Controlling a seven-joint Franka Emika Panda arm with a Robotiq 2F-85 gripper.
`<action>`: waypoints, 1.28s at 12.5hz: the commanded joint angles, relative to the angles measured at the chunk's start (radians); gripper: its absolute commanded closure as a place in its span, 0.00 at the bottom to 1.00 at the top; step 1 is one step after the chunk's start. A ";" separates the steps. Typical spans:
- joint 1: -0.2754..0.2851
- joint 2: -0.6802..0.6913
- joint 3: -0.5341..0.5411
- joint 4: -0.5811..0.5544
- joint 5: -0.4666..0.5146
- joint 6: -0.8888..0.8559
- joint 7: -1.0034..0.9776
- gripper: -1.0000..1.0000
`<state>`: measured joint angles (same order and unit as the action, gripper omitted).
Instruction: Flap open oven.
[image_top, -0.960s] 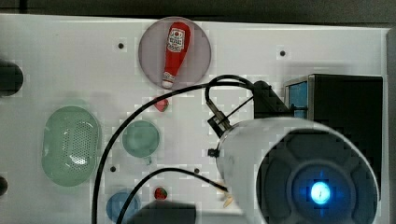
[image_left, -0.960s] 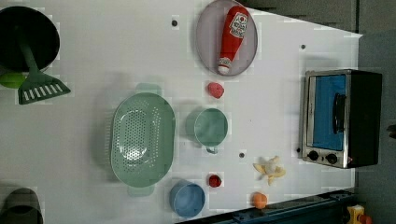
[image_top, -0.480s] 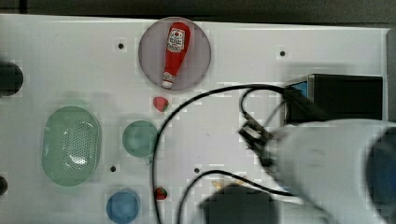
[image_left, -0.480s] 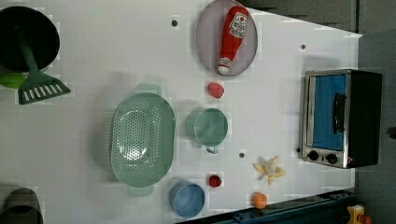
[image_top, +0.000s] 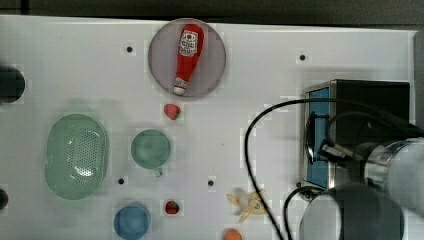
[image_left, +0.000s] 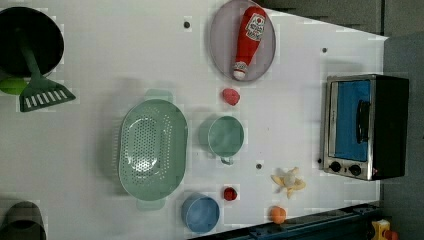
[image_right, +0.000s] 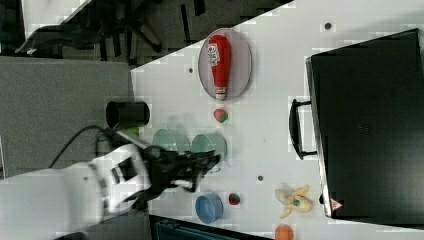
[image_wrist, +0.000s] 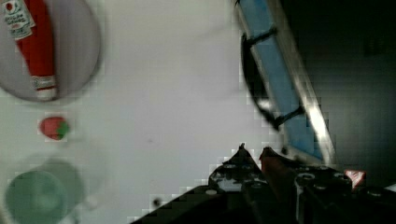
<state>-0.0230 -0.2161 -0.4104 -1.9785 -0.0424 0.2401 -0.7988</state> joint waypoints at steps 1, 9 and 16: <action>-0.010 0.076 -0.026 -0.071 -0.048 0.118 -0.336 0.83; -0.014 0.244 -0.060 -0.249 -0.060 0.551 -0.387 0.83; -0.014 0.341 -0.062 -0.284 -0.065 0.650 -0.386 0.83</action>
<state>-0.0325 0.1047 -0.4700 -2.2539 -0.1195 0.8799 -1.1416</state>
